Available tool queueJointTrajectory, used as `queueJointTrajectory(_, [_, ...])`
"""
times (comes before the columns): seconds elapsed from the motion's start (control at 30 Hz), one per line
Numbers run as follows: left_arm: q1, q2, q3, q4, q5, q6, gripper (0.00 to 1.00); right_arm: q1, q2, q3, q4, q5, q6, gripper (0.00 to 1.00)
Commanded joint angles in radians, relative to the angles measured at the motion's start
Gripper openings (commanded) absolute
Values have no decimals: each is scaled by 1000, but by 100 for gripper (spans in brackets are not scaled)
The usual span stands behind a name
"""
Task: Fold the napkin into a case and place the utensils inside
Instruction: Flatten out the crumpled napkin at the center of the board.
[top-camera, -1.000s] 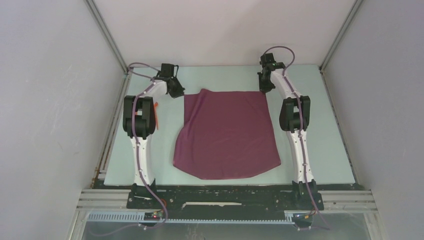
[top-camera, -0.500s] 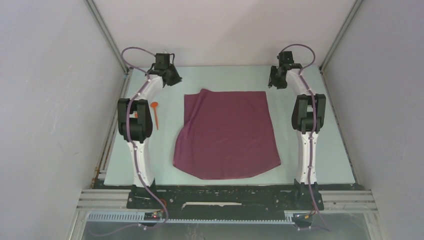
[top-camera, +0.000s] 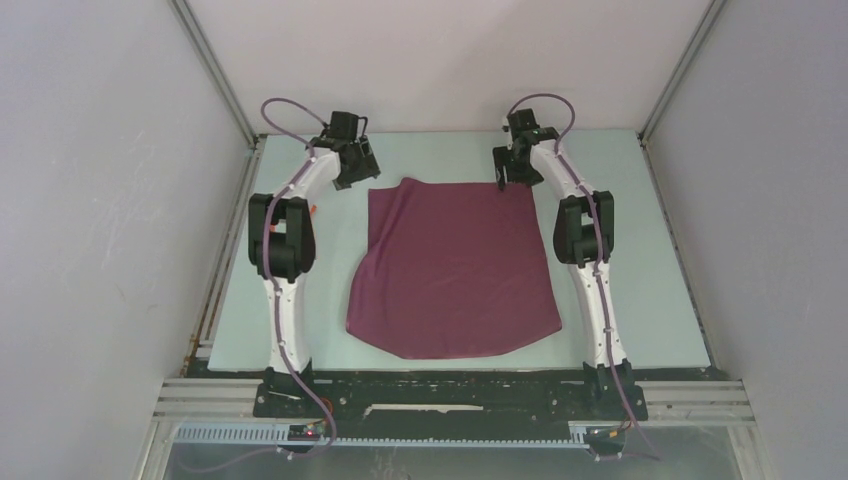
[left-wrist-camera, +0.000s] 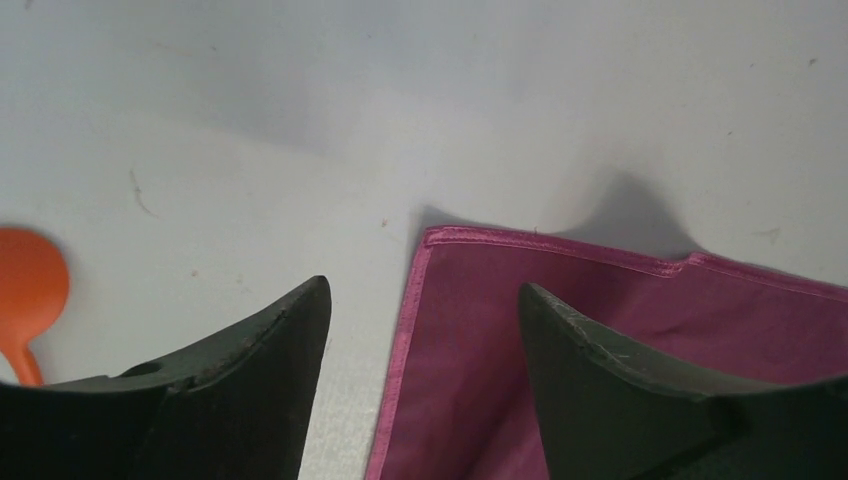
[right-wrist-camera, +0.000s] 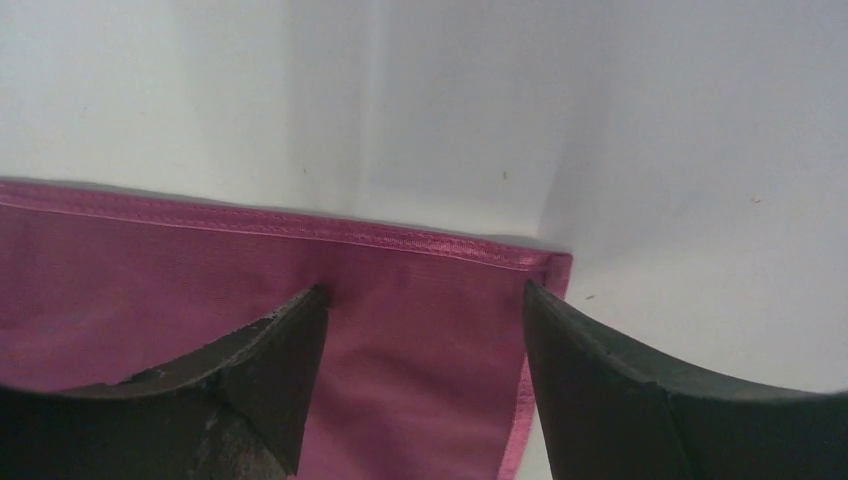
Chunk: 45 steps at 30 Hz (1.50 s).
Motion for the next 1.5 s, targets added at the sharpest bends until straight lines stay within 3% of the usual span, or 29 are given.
queueJointTrajectory(0.0, [-42, 68, 131, -136, -108, 25, 76, -31, 42, 63, -111, 24, -20, 76])
queueJointTrajectory(0.1, [-50, 100, 171, -184, -118, 4, 83, -38, 62, 65, -137, 36, -21, 61])
queueJointTrajectory(0.3, [-57, 149, 215, -206, -69, -5, 83, -61, 61, 51, -126, 103, -10, 7])
queueJointTrajectory(0.37, [-59, 183, 272, -241, -38, -8, 82, -60, 34, 35, -99, 117, -10, 0])
queueJointTrajectory(0.53, [-61, 262, 389, -342, -69, -33, 75, -65, -37, 0, -27, 134, -10, 0])
queueJointTrajectory(0.7, [-67, 278, 396, -344, -72, -32, 74, -96, -71, -2, 2, 145, 28, 0])
queueJointTrajectory(0.87, [-77, 307, 421, -390, -83, -39, 58, -97, -113, -26, 20, 141, 9, 2])
queueJointTrajectory(0.93, [-79, 326, 445, -430, -90, -37, 49, -95, -136, -43, 28, 144, 6, 24])
queueJointTrajectory(1.0, [-81, 343, 485, -453, -97, -32, 47, -89, -159, -64, 33, 143, -3, 48])
queueJointTrajectory(1.1, [-76, 373, 544, -456, -76, -19, 46, -79, -184, -94, 39, 170, -4, 64])
queueJointTrajectory(1.3, [-40, 390, 576, -375, -19, 5, 30, -116, -171, -130, 27, 107, 28, 74])
queueJointTrajectory(1.4, [-8, 393, 562, -327, 77, -12, 22, -126, -142, -128, 25, 104, 23, 74])
queueJointTrajectory(1.47, [0, 385, 536, -287, 107, -26, 12, -122, -119, -118, 22, 87, 19, 72])
